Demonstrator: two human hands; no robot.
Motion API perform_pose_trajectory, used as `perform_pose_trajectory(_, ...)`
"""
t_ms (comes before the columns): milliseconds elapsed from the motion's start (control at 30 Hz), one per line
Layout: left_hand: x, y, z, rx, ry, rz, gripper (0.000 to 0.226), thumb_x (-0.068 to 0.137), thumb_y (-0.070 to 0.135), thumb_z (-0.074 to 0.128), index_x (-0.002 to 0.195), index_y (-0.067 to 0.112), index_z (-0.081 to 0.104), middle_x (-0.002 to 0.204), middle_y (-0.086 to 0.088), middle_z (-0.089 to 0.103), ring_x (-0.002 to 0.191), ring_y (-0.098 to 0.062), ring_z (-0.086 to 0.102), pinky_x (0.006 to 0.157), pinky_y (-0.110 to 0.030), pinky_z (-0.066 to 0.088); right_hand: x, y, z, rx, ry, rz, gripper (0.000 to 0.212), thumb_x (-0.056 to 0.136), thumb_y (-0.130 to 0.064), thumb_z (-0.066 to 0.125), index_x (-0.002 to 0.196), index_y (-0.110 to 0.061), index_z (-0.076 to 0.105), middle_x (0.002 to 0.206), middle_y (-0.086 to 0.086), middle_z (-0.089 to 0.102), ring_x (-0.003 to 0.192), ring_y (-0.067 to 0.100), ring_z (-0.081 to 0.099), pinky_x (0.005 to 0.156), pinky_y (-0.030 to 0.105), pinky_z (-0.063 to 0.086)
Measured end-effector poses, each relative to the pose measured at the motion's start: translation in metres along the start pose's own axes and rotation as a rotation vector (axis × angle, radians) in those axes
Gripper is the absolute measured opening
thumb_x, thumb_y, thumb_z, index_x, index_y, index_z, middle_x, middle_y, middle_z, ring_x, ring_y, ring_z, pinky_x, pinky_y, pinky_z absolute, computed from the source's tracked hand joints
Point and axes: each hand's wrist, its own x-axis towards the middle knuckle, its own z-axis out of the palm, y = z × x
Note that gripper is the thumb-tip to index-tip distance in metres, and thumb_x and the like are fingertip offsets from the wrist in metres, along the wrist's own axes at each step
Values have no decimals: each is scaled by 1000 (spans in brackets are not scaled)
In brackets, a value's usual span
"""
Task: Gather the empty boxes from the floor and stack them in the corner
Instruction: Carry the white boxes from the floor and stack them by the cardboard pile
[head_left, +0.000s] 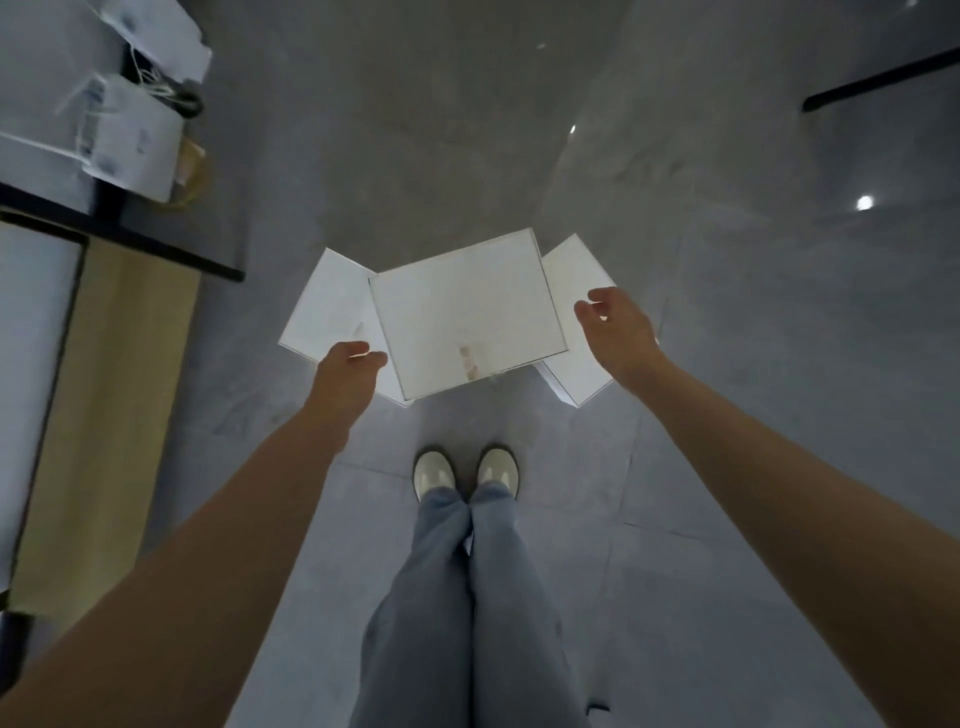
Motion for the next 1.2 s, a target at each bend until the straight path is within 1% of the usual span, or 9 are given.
perform_pose_trajectory(167, 79, -34, 41, -42, 8, -74, 55, 93, 28, 62, 143, 16, 41, 143, -14, 48, 129, -30, 48, 105, -42, 38, 88, 40, 49, -56, -33, 102, 54, 100, -38, 41, 144, -7, 34, 139, 12, 51, 129, 29, 46, 96, 28, 34)
perform_pose_trajectory(333, 143, -66, 66, -129, -35, -144, 74, 93, 40, 63, 153, 21, 25, 158, -4, 32, 141, -26, 35, 114, -45, 29, 146, 71, 90, -27, -74, 185, 66, 98, -49, 38, 149, -9, 25, 146, 14, 43, 135, 32, 39, 104, 36, 33)
perform_pose_trajectory(400, 162, -76, 74, -178, -68, -163, 71, 93, 40, 63, 151, 19, 30, 154, -5, 40, 137, -26, 42, 114, -47, 32, 160, 82, 103, -28, -98, 193, 67, 97, -53, 38, 148, -10, 27, 148, 13, 41, 135, 31, 38, 105, 38, 33)
perform_pose_trajectory(500, 178, -85, 84, -293, -112, -155, 51, 93, 32, 64, 139, 17, 45, 136, -2, 58, 119, -24, 55, 101, -43, 44, 169, 91, 116, -57, -137, 132, 65, 96, -55, 40, 141, -7, 37, 141, 10, 48, 128, 30, 45, 98, 35, 37)
perform_pose_trajectory(567, 180, -87, 85, -317, -107, -141, 49, 91, 27, 67, 136, 18, 49, 130, 0, 61, 115, -22, 57, 92, -41, 45, 168, 91, 118, -69, -130, 111, 61, 95, -53, 43, 135, -8, 43, 135, 8, 52, 123, 30, 48, 94, 34, 39)
perform_pose_trajectory(633, 178, -87, 83, -284, -95, -104, 51, 88, 19, 70, 135, 18, 50, 127, 0, 62, 115, -25, 58, 93, -42, 47, 165, 89, 116, -86, -131, 109, 61, 95, -55, 42, 133, -8, 46, 134, 9, 53, 121, 30, 49, 97, 37, 40)
perform_pose_trajectory(733, 166, -82, 68, -206, -57, -50, 57, 81, 9, 73, 134, 18, 51, 125, -1, 63, 113, -27, 59, 97, -48, 50, 147, 81, 108, -121, -169, 121, 69, 92, -62, 41, 131, -6, 49, 132, 11, 54, 119, 32, 51, 99, 41, 42)
perform_pose_trajectory(967, 75, -34, 5, -151, -26, 40, 69, 79, 11, 74, 142, 21, 46, 132, 0, 60, 117, -27, 58, 102, -50, 47, 43, 30, 64, 8, -149, 109, 66, 89, -61, 47, 130, -9, 50, 128, 6, 58, 116, 27, 55, 101, 42, 44)
perform_pose_trajectory(1200, -85, 35, -86, -196, 0, 177, 60, 84, 15, 73, 139, 19, 50, 123, 3, 62, 108, -18, 60, 87, -30, 50, -87, -73, -28, -5, -156, -45, 65, 90, -62, 45, 136, -15, 49, 129, 2, 60, 117, 25, 56, 103, 45, 43)
